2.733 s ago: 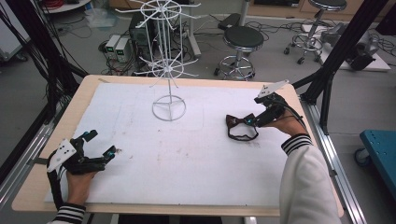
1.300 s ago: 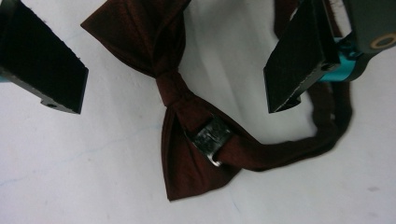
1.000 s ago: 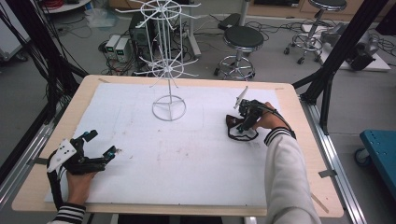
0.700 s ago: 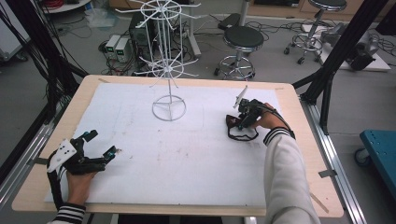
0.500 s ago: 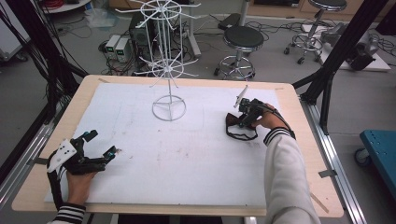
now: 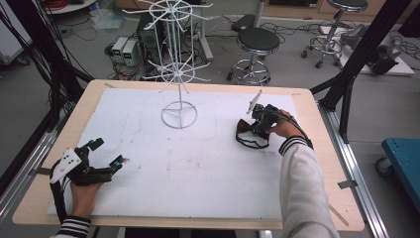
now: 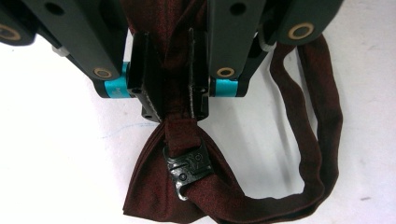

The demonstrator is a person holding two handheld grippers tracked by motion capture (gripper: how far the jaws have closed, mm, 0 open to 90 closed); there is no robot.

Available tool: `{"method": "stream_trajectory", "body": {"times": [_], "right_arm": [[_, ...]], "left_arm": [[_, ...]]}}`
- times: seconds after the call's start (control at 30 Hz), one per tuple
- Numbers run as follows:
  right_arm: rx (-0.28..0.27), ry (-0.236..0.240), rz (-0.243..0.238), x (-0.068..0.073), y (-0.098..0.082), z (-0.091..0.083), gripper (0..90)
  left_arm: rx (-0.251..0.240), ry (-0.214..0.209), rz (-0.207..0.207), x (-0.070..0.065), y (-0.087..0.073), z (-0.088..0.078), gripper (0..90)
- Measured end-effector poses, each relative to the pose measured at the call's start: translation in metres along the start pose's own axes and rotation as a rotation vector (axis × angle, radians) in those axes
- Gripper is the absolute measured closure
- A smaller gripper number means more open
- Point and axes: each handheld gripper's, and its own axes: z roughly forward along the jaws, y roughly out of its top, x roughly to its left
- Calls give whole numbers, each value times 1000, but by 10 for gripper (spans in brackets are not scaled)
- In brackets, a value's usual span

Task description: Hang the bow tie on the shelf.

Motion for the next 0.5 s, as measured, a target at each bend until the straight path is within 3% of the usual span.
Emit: {"method": "stream_trajectory", "body": {"times": [0.1, 0.5], "right_arm": [[-15, -1, 2, 1, 0, -3, 766], [-223, 15, 60, 6, 9, -27, 766]], "left_arm": [[0, 0, 0, 0, 0, 0, 17], [0, 0, 1, 0, 0, 0, 17]]}}
